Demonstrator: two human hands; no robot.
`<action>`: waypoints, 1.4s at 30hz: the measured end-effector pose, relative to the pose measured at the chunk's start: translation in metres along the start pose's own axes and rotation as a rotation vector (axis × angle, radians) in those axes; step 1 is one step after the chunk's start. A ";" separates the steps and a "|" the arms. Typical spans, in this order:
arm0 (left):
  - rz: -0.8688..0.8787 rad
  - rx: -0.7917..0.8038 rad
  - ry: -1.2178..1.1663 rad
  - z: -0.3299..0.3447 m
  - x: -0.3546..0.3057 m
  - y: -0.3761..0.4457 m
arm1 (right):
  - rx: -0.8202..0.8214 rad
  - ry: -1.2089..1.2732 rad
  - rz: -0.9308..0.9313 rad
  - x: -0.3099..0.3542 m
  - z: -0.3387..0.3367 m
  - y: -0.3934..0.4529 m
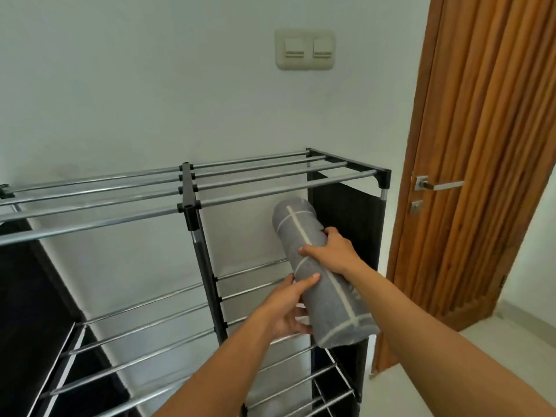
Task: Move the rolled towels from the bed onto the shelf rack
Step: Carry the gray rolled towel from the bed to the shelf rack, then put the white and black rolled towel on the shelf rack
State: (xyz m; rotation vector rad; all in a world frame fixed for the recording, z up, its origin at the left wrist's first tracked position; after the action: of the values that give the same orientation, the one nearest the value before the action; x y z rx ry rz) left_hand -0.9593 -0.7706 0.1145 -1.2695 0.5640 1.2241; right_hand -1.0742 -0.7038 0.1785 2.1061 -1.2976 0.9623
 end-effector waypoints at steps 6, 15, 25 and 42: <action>-0.014 -0.013 0.017 -0.015 -0.013 0.031 | 0.019 -0.046 0.078 -0.006 0.015 0.039; -0.082 -0.053 0.064 -0.019 -0.003 0.047 | 0.087 -0.169 0.125 -0.029 0.030 0.054; 0.301 -0.295 0.195 -0.015 -0.017 0.018 | -0.197 -0.261 -0.222 -0.032 -0.004 -0.056; 0.392 0.810 1.205 0.351 0.239 -0.173 | -0.854 -0.042 0.890 -0.289 -0.162 -0.591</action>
State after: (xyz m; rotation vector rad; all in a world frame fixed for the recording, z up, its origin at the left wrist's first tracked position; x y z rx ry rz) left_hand -0.8262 -0.3337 0.0742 -1.0680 2.0078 0.2606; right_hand -0.6806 -0.1712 0.0364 0.8818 -2.2130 0.4729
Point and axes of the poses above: each hand's wrist, its own y-axis towards the middle knuckle, its own z-axis out of the palm, x = y × z, the point moved 7 cm from there along y, towards the middle knuckle, and after that the axes turned 4 degrees about -y, right-handed, at the moved point
